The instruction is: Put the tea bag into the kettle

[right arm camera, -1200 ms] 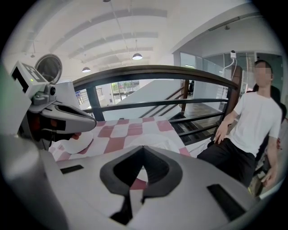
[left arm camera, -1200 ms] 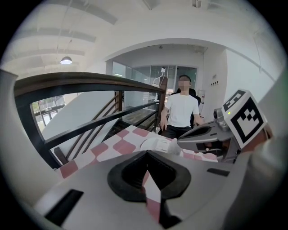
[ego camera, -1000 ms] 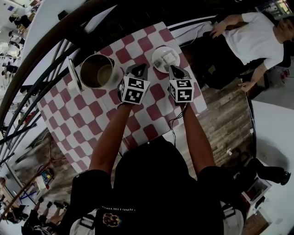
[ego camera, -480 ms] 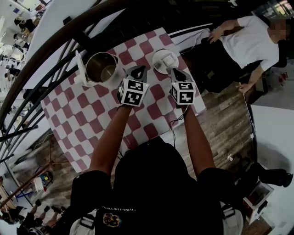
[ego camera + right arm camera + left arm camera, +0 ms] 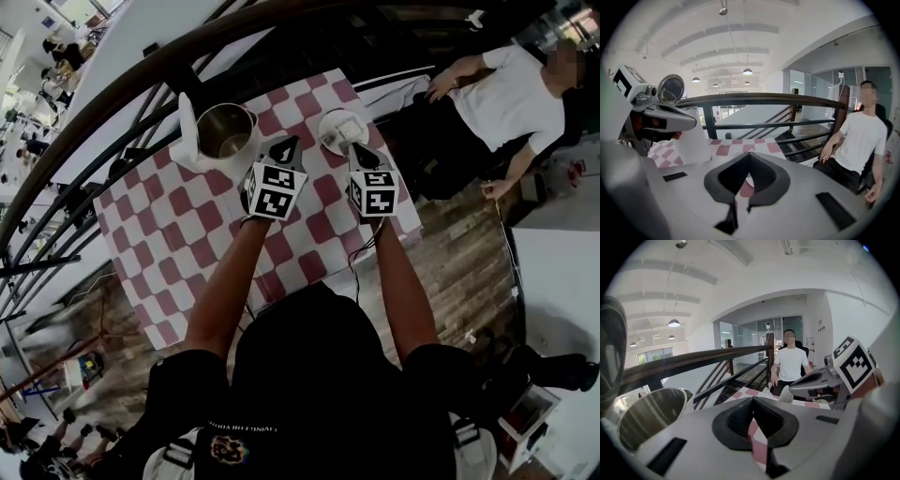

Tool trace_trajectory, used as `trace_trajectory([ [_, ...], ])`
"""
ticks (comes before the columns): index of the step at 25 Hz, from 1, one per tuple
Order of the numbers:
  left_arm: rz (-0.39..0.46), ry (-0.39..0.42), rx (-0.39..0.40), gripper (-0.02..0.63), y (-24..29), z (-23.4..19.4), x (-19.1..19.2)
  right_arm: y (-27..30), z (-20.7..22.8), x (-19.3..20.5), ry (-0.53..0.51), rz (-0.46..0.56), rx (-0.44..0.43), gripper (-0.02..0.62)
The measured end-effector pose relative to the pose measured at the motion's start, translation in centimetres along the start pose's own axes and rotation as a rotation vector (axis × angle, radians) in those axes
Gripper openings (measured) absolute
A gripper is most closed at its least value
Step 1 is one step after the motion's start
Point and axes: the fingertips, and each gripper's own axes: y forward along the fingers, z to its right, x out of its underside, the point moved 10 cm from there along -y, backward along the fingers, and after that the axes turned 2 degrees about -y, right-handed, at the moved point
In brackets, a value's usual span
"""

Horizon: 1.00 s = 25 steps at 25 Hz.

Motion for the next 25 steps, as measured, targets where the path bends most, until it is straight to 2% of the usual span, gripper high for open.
trace_trajectory([
  [15, 0.065, 0.008, -0.084, 0.003, -5.1, -0.7, -1.4, -2.2, -3.4, -4.5, -0.072, 0.102, -0.040, 0.014],
  [25, 0.089, -0.025, -0.149, 0.003, -8.4, -1.9, -1.1, -2.3, -5.5, -6.5, -0.128, 0.138, -0.089, 0.014],
])
